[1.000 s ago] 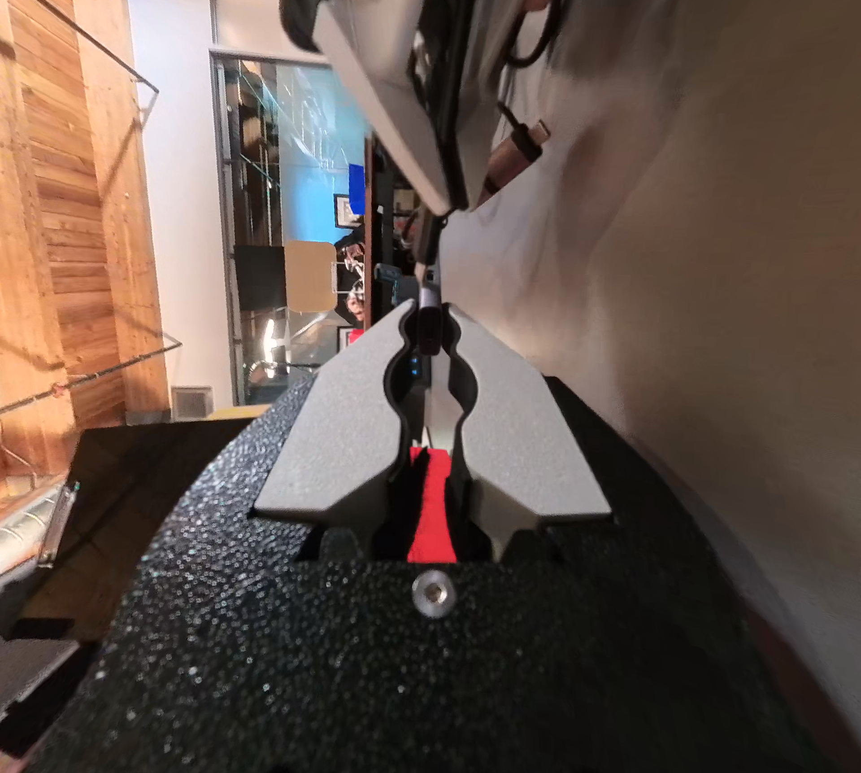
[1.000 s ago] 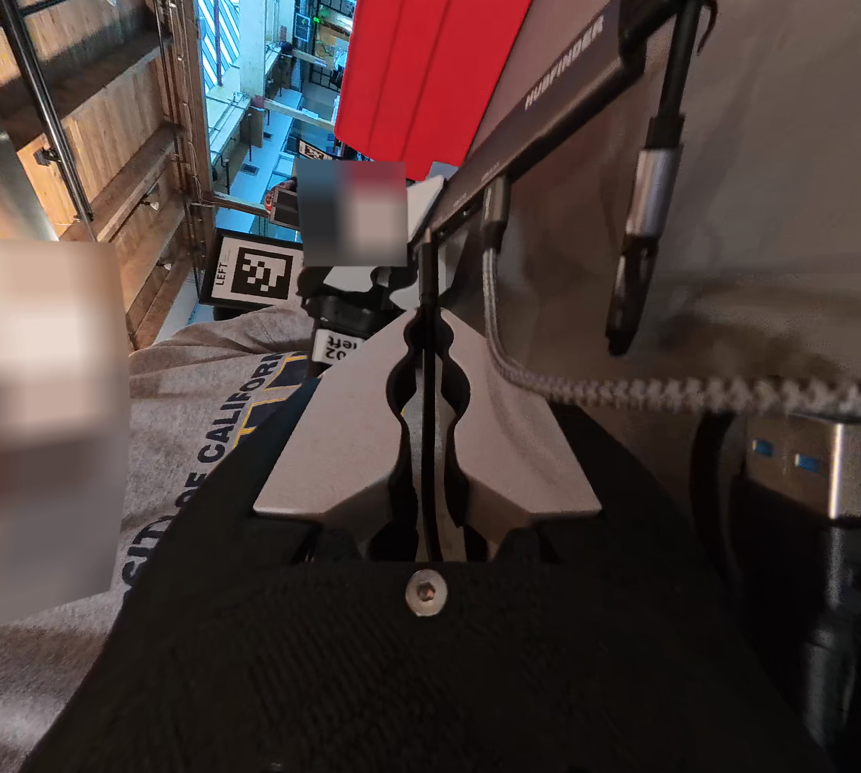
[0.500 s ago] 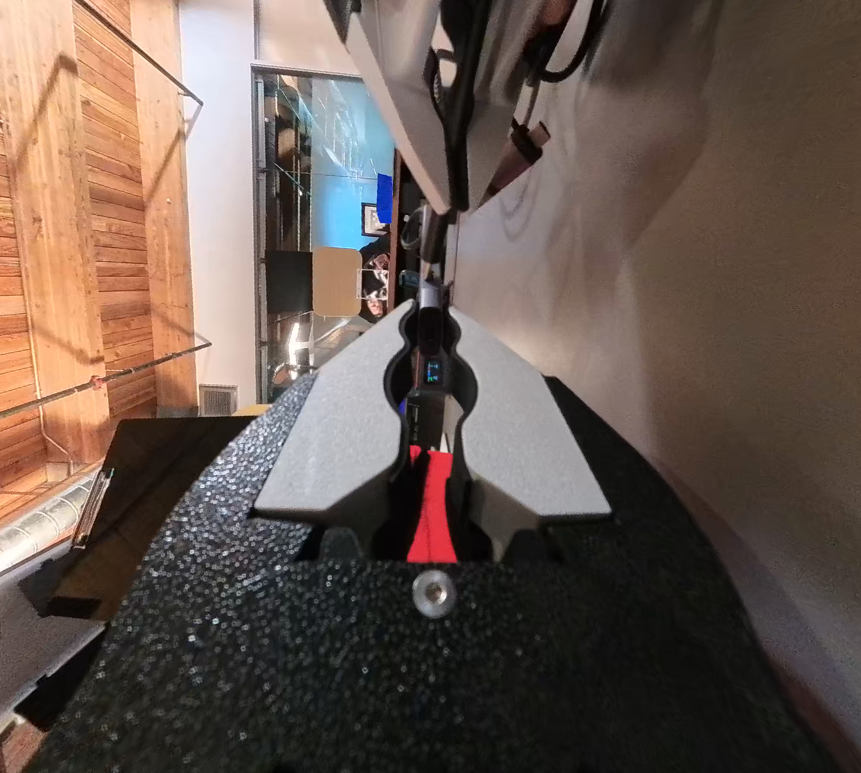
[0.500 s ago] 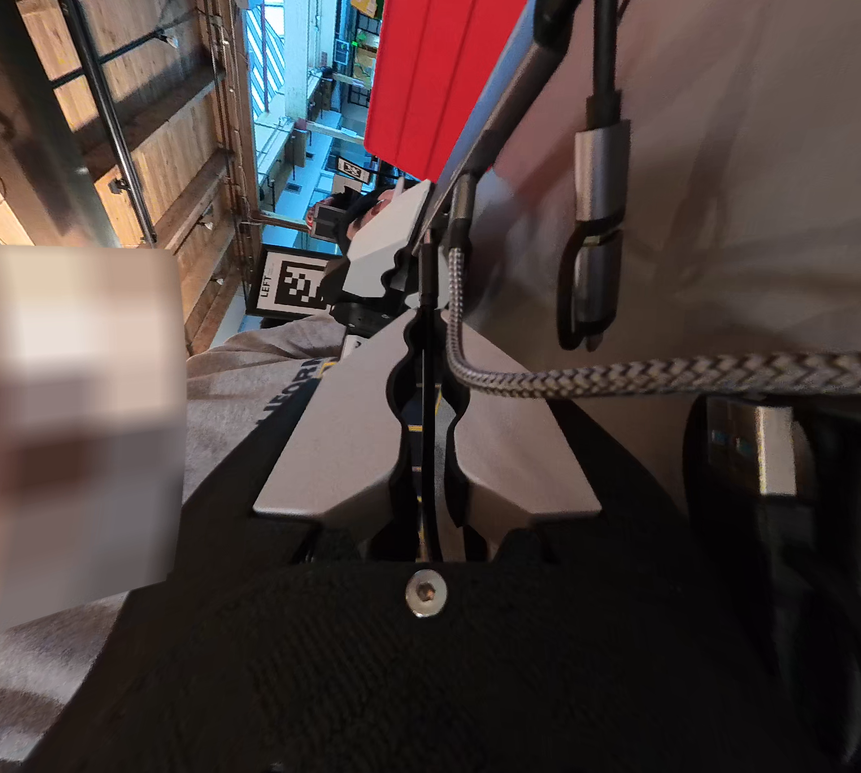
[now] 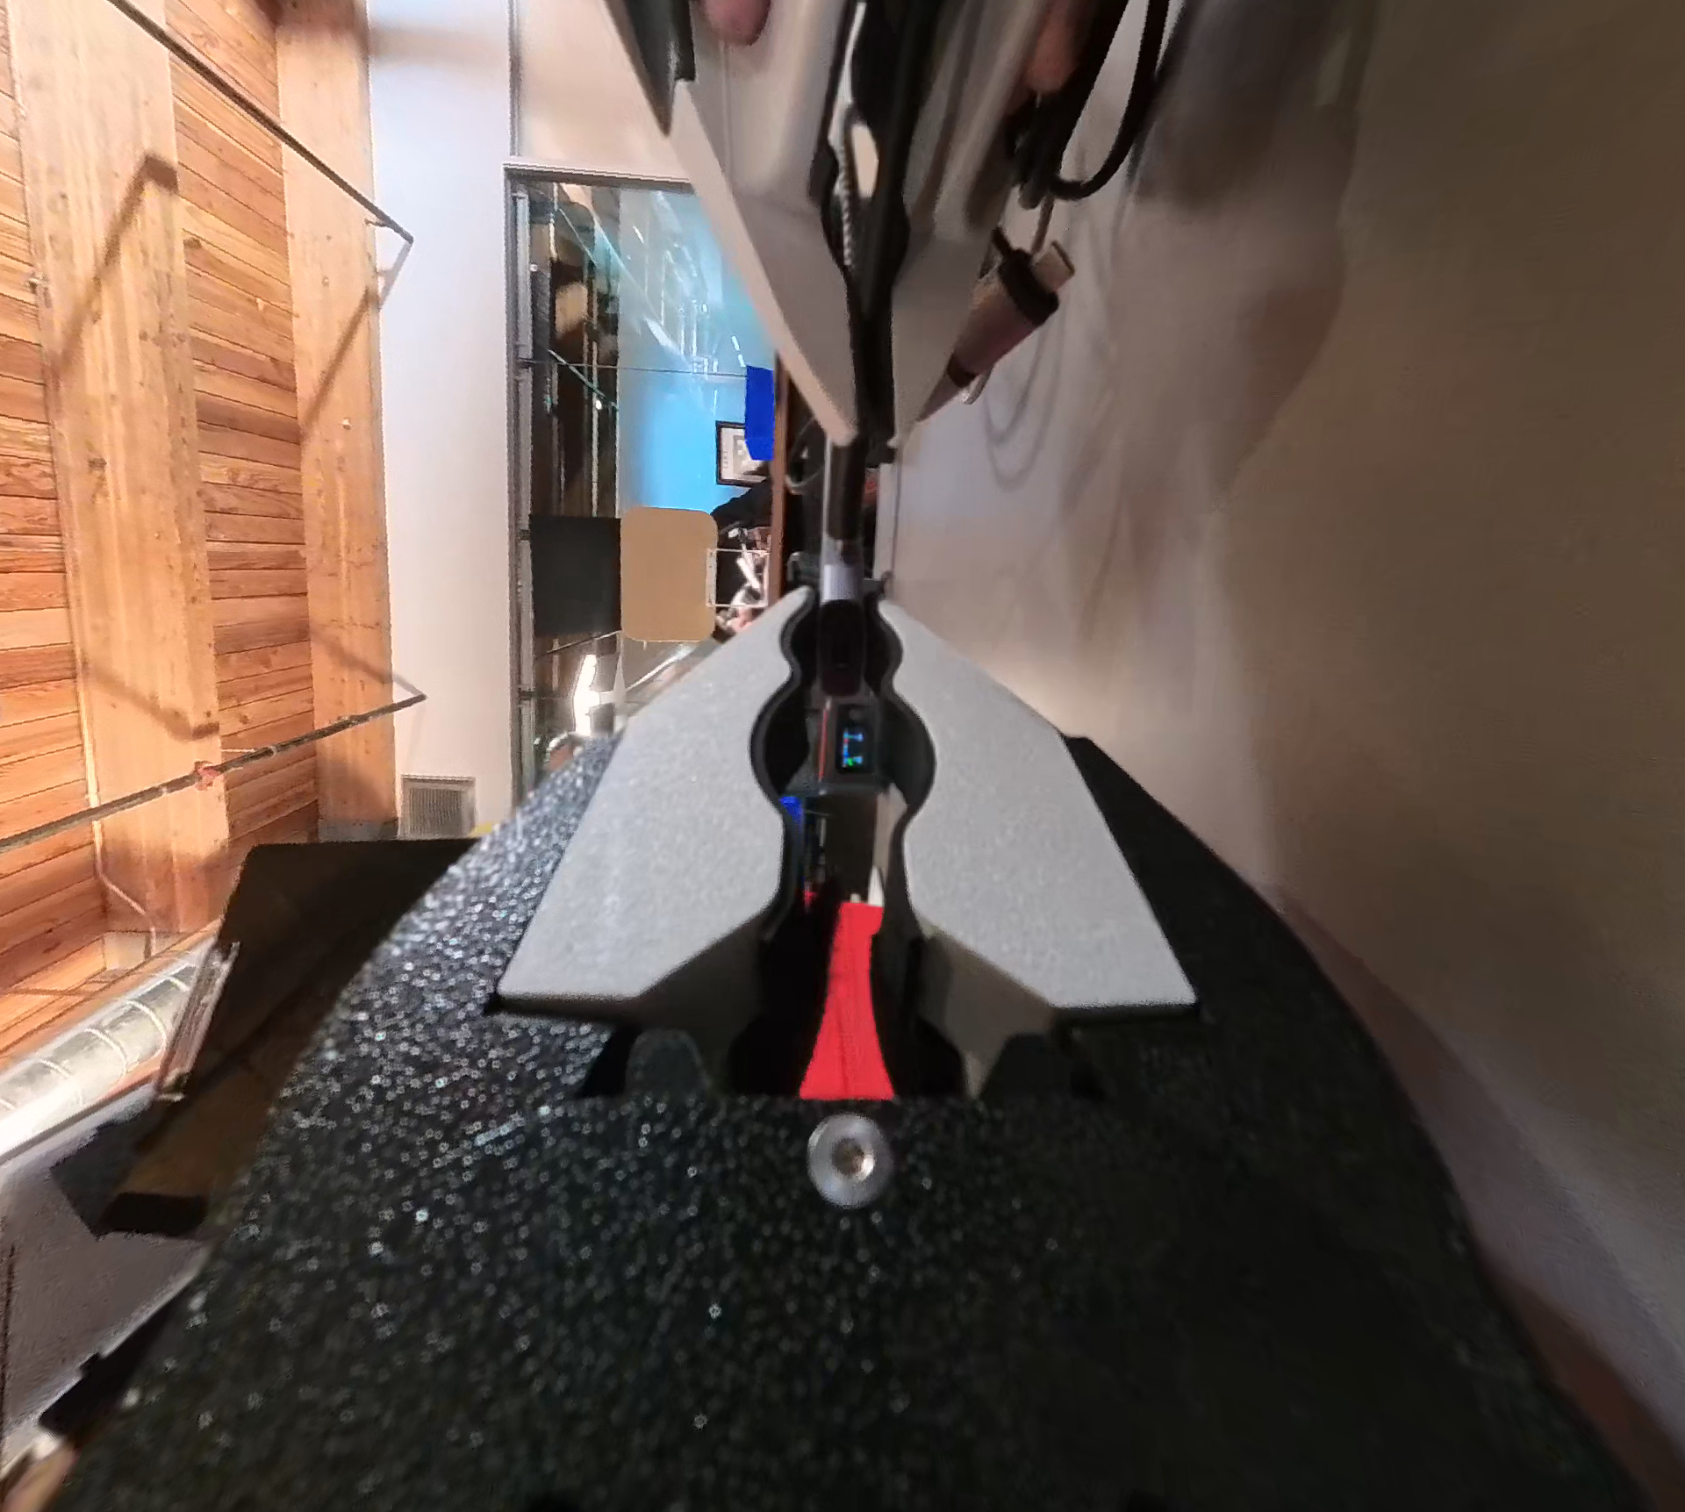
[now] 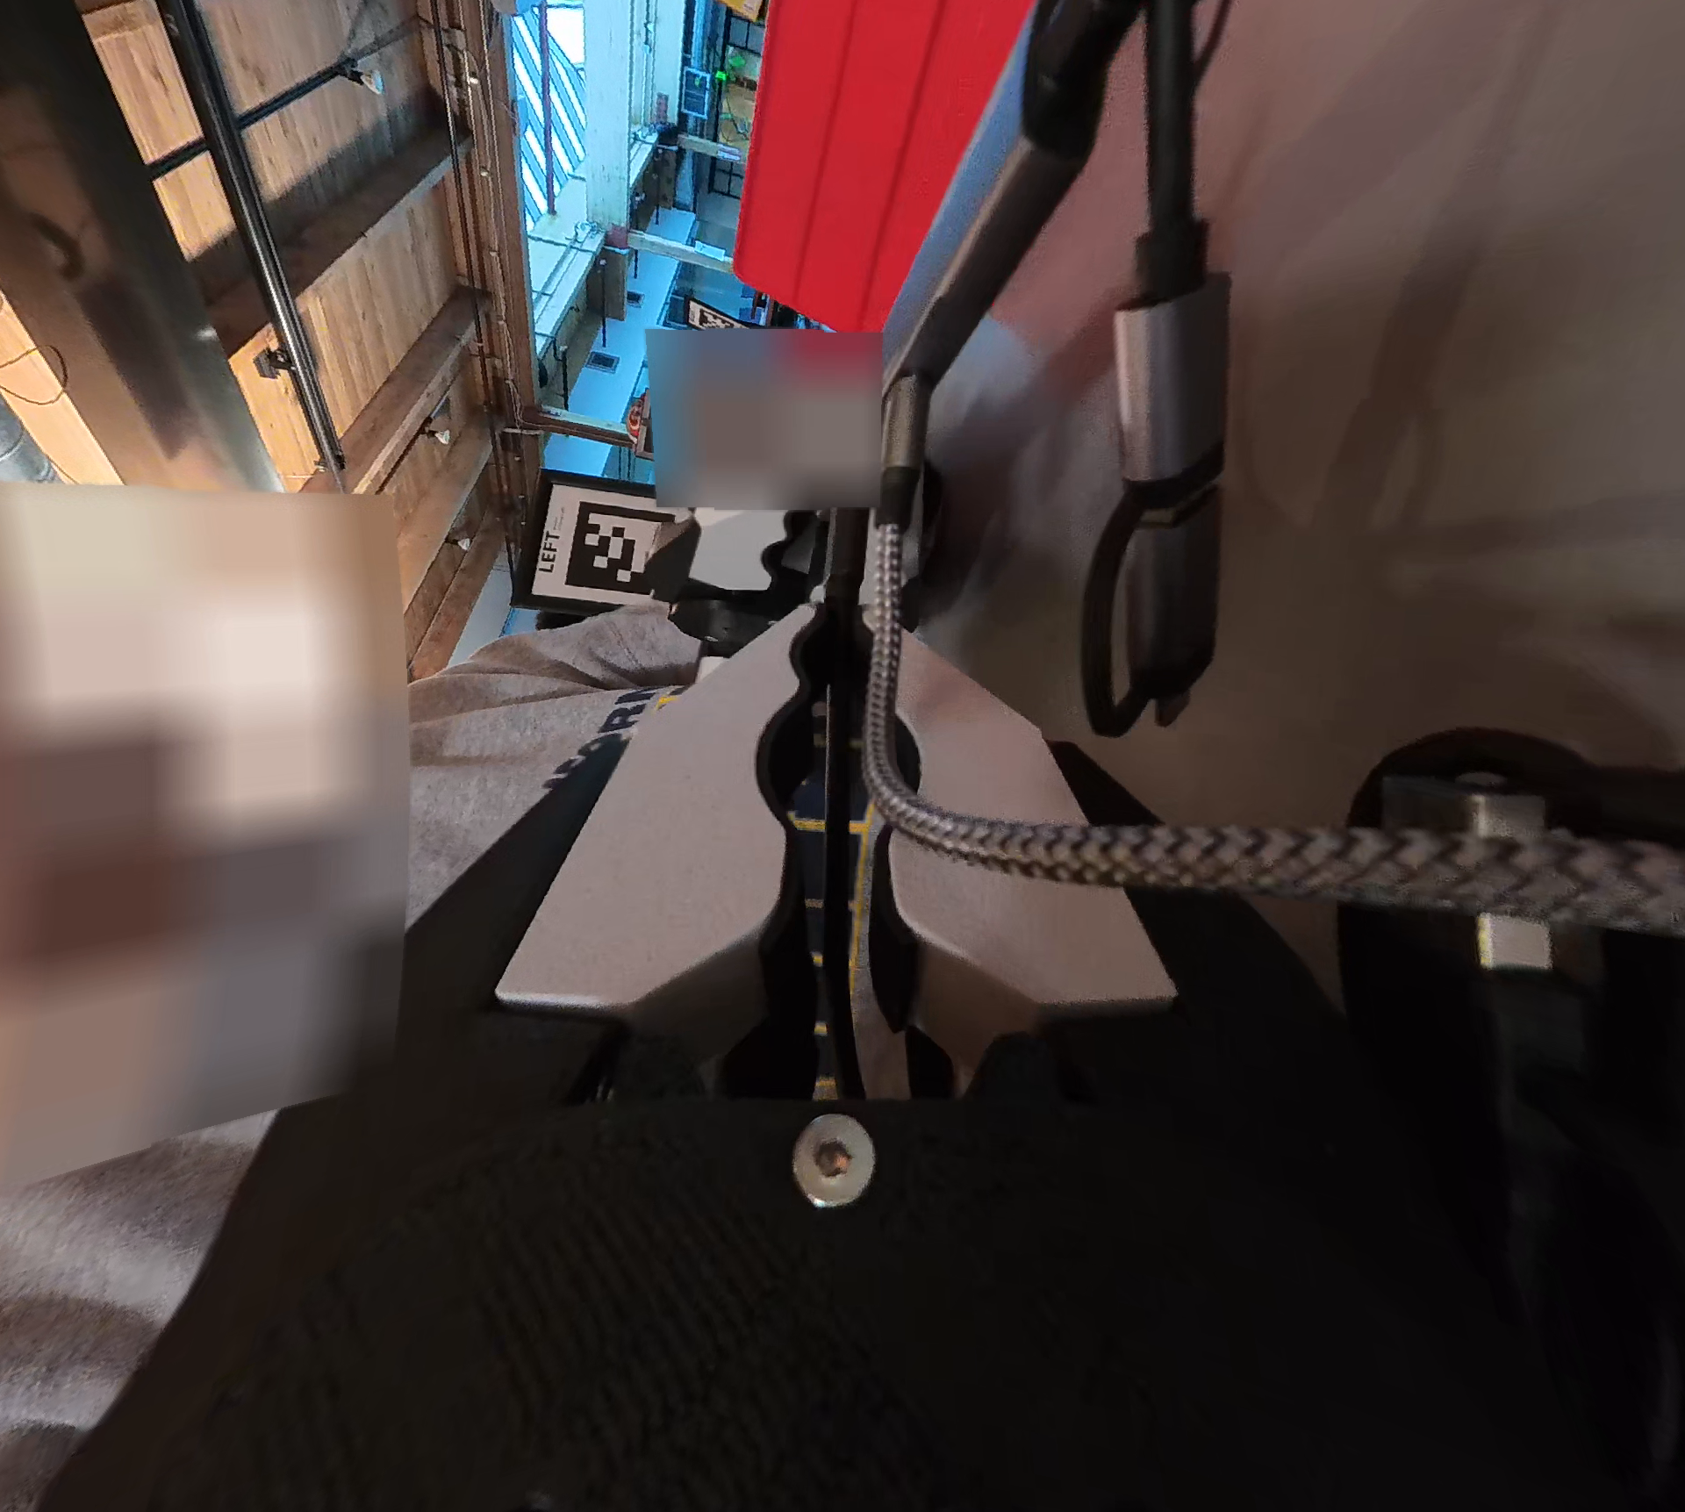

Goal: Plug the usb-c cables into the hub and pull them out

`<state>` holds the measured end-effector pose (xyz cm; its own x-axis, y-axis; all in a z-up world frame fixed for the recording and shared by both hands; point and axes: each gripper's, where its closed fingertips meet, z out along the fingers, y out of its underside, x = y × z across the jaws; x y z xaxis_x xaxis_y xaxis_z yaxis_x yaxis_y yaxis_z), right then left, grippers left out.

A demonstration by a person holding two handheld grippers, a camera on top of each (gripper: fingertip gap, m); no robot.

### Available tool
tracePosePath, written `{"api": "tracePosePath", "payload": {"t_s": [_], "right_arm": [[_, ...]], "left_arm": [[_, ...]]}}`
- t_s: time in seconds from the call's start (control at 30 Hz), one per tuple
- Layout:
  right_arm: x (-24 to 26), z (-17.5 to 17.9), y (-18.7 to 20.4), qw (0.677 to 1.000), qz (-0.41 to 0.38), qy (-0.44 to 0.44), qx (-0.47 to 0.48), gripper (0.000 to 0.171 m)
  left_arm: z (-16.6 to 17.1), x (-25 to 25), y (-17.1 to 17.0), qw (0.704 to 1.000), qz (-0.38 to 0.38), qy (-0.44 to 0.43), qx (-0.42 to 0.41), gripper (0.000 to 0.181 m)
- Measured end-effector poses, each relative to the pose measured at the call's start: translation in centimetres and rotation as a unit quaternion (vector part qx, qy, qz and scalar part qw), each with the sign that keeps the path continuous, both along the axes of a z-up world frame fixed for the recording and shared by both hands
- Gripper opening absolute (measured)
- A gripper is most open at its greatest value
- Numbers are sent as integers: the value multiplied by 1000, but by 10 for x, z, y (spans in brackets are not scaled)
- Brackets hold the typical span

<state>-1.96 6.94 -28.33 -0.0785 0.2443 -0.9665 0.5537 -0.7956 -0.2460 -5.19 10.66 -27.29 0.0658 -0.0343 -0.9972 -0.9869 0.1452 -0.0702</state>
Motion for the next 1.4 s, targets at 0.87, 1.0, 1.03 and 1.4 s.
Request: {"api": "tracePosePath", "payload": {"t_s": [0.87,1.0,1.03,1.4], "right_arm": [[16,40,40,651,-16,-5,759,82],[1,8,56,479,88,-50,872,83],[-2,5,60,441,106,-47,890,79],[-11,31,76,420,94,-7,903,4]], "left_arm": [[0,-8,22,984,35,-144,-97,7],[4,7,19,972,9,-189,-139,7],[6,8,18,971,4,-192,-142,7],[60,34,-9,953,-132,-263,-65,10]]}}
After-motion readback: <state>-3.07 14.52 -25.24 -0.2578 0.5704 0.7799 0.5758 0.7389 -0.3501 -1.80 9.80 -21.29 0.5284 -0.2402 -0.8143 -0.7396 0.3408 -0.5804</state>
